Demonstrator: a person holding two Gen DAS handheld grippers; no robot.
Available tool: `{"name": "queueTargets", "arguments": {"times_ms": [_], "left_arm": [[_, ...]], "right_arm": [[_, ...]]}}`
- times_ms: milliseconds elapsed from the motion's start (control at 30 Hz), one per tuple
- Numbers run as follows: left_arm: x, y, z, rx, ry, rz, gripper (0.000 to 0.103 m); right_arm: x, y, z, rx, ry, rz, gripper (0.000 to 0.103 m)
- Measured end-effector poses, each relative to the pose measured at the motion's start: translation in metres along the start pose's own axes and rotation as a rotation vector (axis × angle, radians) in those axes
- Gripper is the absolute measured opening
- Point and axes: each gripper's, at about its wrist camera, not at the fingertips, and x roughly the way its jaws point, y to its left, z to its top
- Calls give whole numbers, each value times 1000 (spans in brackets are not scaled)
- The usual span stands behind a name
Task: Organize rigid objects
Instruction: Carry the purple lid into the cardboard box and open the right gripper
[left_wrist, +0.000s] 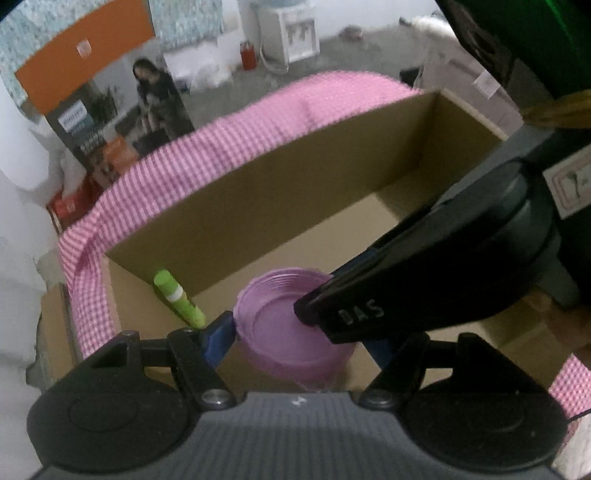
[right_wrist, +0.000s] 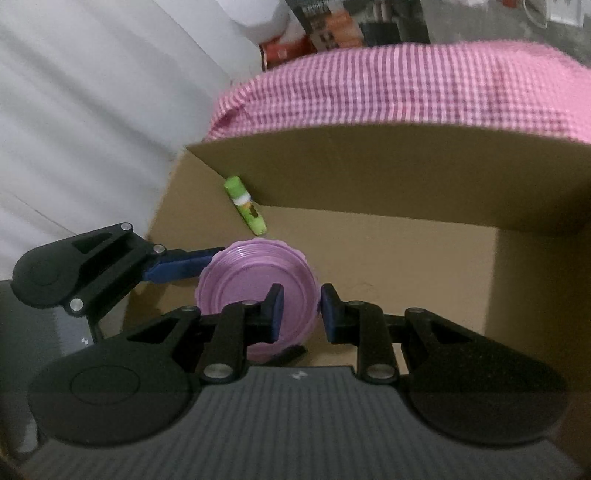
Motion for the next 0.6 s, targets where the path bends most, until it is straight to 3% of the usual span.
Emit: {"name": "queueTargets", "arguments": {"times_ms": [167,367,500,600], "left_arm": [[18,8,0,3,55,20,75],[22,-1,-4,55,57,41,83],[19,-5,-6,60,52,39,85],[16,-2,-4,46,39,40,88]], "right_arm": [[26,-5,7,29,42,19,22],[44,-22,8,63,59,57,24],[45,-25,8,83,41,88,24],[36,-24,10,92,4,109,30]]}}
